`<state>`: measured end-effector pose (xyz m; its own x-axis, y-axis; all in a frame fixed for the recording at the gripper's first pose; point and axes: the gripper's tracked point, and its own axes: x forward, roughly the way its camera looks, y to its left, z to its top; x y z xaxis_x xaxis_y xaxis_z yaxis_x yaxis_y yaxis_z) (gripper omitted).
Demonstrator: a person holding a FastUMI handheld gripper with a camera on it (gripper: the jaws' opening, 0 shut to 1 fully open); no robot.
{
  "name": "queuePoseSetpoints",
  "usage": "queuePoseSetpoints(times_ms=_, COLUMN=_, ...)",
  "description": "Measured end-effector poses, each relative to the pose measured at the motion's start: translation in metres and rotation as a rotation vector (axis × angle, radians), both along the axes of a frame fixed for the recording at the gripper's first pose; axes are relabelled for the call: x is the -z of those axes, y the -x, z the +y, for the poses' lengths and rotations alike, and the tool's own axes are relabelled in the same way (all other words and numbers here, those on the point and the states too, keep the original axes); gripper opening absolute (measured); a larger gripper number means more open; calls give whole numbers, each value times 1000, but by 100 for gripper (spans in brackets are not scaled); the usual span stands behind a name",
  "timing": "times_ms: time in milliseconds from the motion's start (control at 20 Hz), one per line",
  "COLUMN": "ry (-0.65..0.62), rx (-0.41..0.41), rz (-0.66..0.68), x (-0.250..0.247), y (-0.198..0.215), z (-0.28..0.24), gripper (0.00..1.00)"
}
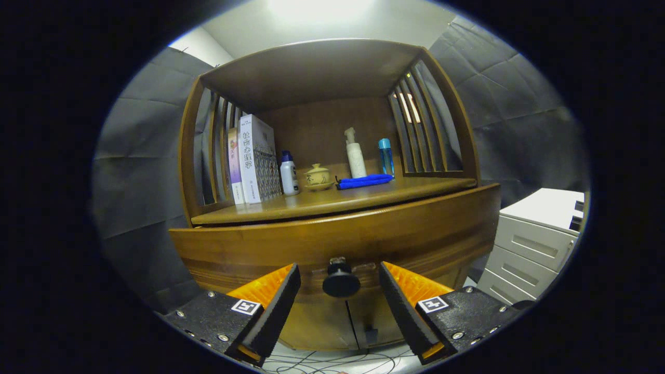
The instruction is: Pull open the drawer, take out the items inside it, and place them on the countertop above the cabinet.
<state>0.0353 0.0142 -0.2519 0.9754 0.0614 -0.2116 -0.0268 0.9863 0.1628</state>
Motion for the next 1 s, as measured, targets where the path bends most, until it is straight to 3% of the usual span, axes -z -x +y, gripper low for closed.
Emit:
queuePoseSetpoints(times_ms=150, ry=49, rx=-9, rz=48, x=14, y=-11, z=4, gripper=93)
queuePoseSetpoints(times_ms=500, ry=144, rx=-14, rz=91, x=29, y=-23, z=-2, gripper=57)
queuePoseSetpoints(times_ms=900, ry=162, rx=-26, rz=115, x=31, y=-13, z=-2, gripper=28)
queuePoseSetpoints(times_ms=1000, ry=166, rx=-21, rz=120, x=29, y=5, z=-3, gripper=27)
